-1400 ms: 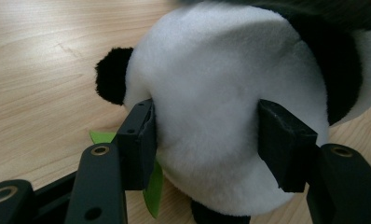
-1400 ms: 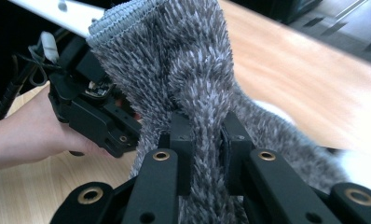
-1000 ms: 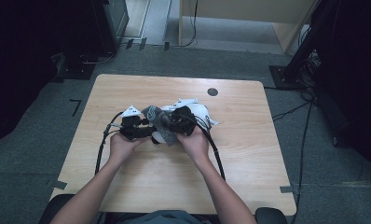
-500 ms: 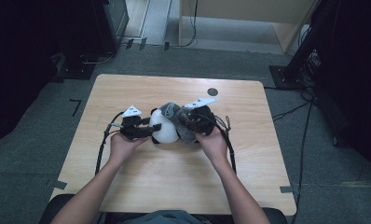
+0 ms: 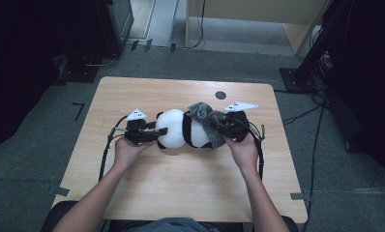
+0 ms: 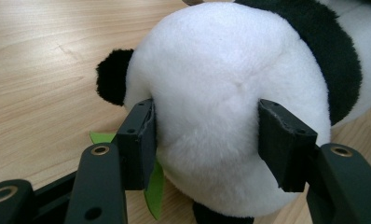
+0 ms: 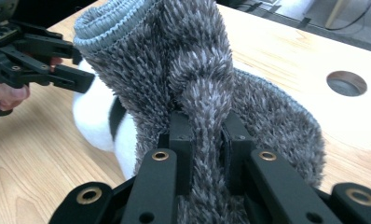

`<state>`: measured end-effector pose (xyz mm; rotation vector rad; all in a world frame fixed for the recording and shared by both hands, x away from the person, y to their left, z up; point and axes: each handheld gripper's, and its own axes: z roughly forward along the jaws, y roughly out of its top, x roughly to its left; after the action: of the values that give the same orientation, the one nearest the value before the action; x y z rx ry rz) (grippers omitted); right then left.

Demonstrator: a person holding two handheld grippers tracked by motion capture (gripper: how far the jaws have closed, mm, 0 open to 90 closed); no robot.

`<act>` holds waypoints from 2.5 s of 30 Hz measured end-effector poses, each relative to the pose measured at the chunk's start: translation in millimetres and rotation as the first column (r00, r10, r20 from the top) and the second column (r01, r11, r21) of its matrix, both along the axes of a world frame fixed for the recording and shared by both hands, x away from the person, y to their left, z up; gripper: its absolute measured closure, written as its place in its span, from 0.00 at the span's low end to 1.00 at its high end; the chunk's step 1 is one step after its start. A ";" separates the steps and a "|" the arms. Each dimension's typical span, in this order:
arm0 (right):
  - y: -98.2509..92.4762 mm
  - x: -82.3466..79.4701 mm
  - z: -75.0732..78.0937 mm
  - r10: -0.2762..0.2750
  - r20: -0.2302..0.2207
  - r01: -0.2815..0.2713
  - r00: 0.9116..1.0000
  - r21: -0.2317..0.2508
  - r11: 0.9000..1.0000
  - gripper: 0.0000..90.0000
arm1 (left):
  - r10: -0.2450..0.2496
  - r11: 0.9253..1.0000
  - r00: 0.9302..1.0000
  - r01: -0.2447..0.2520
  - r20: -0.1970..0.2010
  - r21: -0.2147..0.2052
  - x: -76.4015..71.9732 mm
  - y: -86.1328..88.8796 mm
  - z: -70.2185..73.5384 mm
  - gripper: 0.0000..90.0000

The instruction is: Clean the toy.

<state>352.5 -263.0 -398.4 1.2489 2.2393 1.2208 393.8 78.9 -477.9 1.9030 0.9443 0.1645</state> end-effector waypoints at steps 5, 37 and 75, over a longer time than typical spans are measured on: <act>-12.9 -2.6 5.6 -0.035 -0.001 0.035 0.999 0.015 0.999 0.89 | -0.004 1.000 1.000 0.004 0.002 -0.005 -0.2 0.3 -0.1 0.47; 93.4 23.9 -18.0 0.188 -0.059 -0.190 0.980 -0.032 0.981 0.88 | 0.017 0.999 1.000 -0.017 0.019 0.035 -3.0 -4.7 1.3 0.48; -16.9 24.0 -19.3 -0.090 0.021 0.089 0.996 0.047 0.995 0.87 | -0.004 1.000 1.000 0.004 0.008 0.005 0.1 -3.4 0.3 0.46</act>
<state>376.5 -279.8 -417.6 1.3302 2.1264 1.2536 394.0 75.5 -477.6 1.9075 0.9361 0.1724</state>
